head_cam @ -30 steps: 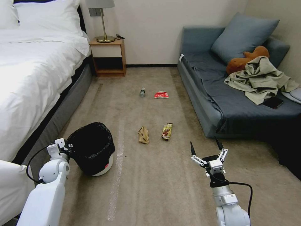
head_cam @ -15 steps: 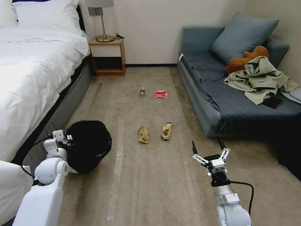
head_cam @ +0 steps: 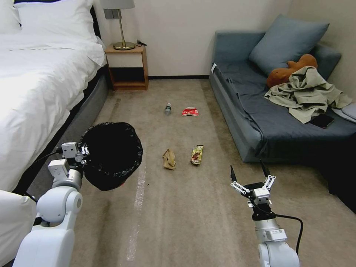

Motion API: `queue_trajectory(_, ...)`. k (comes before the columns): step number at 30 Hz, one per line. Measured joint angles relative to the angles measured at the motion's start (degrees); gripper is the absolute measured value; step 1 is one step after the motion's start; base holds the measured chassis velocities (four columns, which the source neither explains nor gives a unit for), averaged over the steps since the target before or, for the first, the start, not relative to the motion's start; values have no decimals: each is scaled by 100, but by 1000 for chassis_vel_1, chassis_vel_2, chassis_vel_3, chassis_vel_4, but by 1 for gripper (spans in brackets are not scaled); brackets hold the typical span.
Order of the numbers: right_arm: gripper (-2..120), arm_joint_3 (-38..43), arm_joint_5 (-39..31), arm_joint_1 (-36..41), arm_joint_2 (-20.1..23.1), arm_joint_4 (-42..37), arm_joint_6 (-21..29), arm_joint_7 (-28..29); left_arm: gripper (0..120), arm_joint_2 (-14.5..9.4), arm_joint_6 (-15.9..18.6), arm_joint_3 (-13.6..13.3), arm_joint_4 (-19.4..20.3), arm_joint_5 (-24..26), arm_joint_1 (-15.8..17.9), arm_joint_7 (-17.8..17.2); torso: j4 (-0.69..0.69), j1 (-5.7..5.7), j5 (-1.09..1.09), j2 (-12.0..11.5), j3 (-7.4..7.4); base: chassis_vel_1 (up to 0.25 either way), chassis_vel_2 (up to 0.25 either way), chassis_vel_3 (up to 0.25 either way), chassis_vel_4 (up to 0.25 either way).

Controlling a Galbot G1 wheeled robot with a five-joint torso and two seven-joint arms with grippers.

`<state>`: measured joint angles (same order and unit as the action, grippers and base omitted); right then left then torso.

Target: Pick up the trash bin, then pick up the garbage on the floor and place it into the trash bin.

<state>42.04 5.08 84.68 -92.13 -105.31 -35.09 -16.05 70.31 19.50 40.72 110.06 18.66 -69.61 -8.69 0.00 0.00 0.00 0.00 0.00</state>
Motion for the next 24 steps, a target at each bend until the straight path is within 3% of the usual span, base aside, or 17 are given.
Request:
queue_trajectory(6,100,3,-11,-27,0,70,0,0,5,218,-321,7,61,-188,-526,104,0,0,-1,0,0,0,0,0,0)
queue_trajectory(15,100,-14,-43,-30,0,160,-1,-38,5,460,-699,147,122,-305,-1041,270,1,0,0,0,0,0,0,0,0)
queue_trajectory(24,100,-16,-121,-63,0,137,62,-6,5,550,-757,186,252,-299,-1107,273,0,0,0,0,0,0,0,0,0)
